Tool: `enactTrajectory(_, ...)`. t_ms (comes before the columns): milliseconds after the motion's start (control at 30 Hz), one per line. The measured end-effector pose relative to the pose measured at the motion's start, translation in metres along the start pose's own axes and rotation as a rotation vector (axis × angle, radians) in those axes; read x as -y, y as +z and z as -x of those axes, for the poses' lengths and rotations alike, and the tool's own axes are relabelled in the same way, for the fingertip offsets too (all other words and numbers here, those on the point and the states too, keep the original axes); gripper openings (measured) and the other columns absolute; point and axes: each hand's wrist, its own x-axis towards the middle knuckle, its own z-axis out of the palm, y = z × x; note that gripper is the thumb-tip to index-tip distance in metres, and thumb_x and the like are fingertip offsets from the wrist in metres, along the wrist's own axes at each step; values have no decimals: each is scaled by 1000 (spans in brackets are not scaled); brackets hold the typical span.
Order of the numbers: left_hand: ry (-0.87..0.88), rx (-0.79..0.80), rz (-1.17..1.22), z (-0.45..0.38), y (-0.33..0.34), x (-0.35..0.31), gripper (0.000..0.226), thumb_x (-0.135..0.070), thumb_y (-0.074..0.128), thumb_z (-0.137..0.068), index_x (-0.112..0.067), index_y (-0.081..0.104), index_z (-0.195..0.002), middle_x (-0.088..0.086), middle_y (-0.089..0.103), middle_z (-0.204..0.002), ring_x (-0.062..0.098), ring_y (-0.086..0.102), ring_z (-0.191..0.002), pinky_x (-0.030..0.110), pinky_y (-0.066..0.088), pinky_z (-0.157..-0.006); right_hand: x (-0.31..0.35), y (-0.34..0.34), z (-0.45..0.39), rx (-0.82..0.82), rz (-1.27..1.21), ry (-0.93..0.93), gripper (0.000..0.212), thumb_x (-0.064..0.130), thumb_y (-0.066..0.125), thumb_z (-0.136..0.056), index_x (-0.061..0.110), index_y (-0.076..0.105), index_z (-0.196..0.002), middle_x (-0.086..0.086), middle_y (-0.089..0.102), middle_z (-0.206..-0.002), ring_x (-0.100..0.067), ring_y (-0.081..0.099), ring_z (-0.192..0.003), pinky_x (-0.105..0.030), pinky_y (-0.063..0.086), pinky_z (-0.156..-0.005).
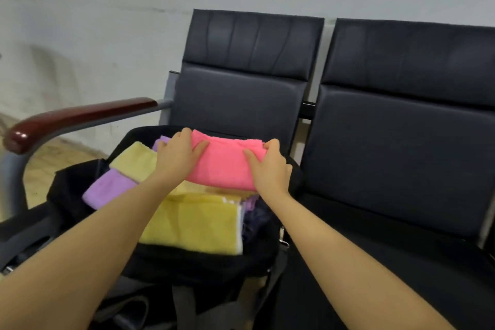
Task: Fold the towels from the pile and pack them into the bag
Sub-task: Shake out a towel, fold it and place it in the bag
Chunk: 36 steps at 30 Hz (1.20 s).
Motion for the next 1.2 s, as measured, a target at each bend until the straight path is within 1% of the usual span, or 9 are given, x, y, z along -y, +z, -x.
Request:
enactTrajectory(167,-74,84,92,-17,33,35,32,-38,48,-97,-6,46,-95,10,53,-87,34,56,-95,39,36,-77,-20,50,-15,43,166,-4,31,41,55,-94,16,42,-106,-2,60,-110,-25,57,-103,-37,26,-83)
enactTrajectory(267,-179,215,-13,-14,59,40,52,-43,50,-95,-5,42,-129,19,54,-119,36,52,-111,40,38,-84,-31,60,-21,45,399,-17,41,44,56,-92,17,43,-120,-2,50,-123,-24,47,-114,-39,27,-92)
enactTrajectory(333,-182,147,-113,-10,70,42,59,-45,55,-91,-14,39,-139,19,47,-128,36,45,-116,43,36,-90,-34,59,-22,10,413,-138,52,41,60,-90,24,41,-135,0,39,-137,-23,37,-124,-39,24,-99)
enactTrajectory(467,265,-82,-38,-6,73,40,49,-48,36,-87,-11,68,-93,10,67,-96,33,60,-91,40,42,-76,-38,53,-20,245,462,-511,44,41,46,-98,33,43,-141,10,35,-150,-10,26,-139,-37,7,-104)
enactTrajectory(533,278,142,-85,0,72,33,71,-55,12,-85,-14,68,-103,9,68,-110,29,57,-108,40,37,-91,-44,55,-20,453,540,-436,48,47,30,-101,34,32,-147,11,22,-158,-8,12,-145,-41,-4,-111)
enactTrajectory(633,235,486,-252,0,84,36,61,-51,5,-98,-29,32,-147,-5,24,-157,25,20,-145,44,14,-116,-51,61,-24,587,553,-280,52,51,18,-102,36,20,-151,10,6,-161,-9,1,-147,-46,-10,-115)
enactTrajectory(800,112,599,-183,-8,81,29,51,-50,14,-100,-36,28,-148,-11,19,-158,22,9,-147,45,2,-117,-48,62,-28,628,545,-204,51,51,18,-101,37,20,-151,9,7,-161,-10,2,-147,-49,-9,-116)
enactTrajectory(967,210,396,-283,-6,58,23,55,-49,18,-100,-27,28,-149,1,18,-159,24,10,-147,43,3,-118,-34,43,-20,558,508,-239,50,49,22,-102,38,22,-150,9,7,-161,-10,4,-147,-47,-6,-114)
enactTrajectory(1200,333,220,-220,36,14,-36,53,-40,23,-97,-18,49,-137,1,45,-146,20,39,-134,32,27,-106,-44,-24,17,350,466,-294,43,32,42,-99,31,39,-142,10,37,-148,-10,32,-135,-36,15,-105)
